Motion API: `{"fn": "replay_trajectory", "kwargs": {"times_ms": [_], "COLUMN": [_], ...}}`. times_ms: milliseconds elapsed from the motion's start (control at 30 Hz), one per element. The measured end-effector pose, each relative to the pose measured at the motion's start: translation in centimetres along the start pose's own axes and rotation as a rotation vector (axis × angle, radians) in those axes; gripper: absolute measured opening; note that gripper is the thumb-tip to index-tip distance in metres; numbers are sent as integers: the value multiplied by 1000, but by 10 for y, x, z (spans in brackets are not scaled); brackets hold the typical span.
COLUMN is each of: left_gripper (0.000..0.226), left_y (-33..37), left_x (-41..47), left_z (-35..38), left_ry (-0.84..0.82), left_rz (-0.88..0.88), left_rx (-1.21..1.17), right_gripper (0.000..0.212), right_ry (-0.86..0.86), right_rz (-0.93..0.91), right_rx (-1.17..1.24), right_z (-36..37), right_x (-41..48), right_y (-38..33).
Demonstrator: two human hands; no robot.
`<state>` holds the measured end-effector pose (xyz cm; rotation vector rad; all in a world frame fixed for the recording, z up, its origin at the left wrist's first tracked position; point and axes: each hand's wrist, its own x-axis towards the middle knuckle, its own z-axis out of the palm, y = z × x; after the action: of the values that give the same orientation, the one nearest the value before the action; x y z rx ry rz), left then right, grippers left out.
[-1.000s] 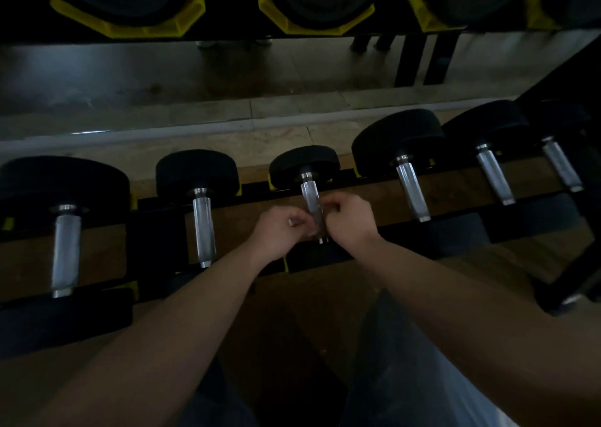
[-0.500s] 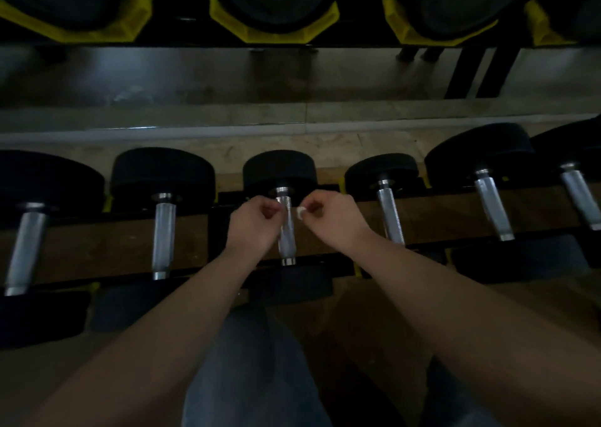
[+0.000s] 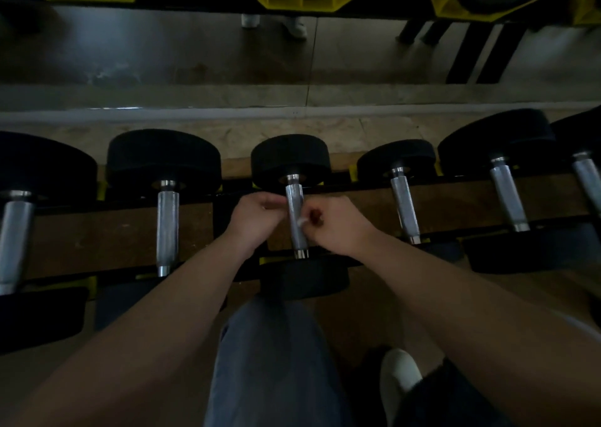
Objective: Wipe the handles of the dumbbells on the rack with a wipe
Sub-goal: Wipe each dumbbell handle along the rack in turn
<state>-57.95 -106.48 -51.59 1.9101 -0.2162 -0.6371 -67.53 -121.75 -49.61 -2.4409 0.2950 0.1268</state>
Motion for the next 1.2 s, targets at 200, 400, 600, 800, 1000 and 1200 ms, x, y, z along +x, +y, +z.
{"fn": "replay_trajectory", "kwargs": {"times_ms": [200,400,600,800,1000,1200], "left_gripper": [20,20,25,25,25,23], "left_y": [10,15,9,10,9,9], "left_x": [-9,-5,-6,-3,-3,-3], "left_z": [-2,-11,-16,-16,-15,-15], "left_ry": [-37,-97,-157,-144,-146,-119], "left_rz": [-16,-35,-53,-61,-83,-90], "left_rx": [-2,78,57,30,-1,3], "right_gripper": [20,11,13,15,33,46], "right_ry": [234,-288,59,-338,-158,-314], "right_rz": [130,287,387,365,582,602], "right_rx": [86,-40,415,198,730,974], "right_z": [2,-2,4,0,9,10], "right_x": [25,-1,31,14,34,35], "right_y": [-7,-3,-7,2,5,18]}}
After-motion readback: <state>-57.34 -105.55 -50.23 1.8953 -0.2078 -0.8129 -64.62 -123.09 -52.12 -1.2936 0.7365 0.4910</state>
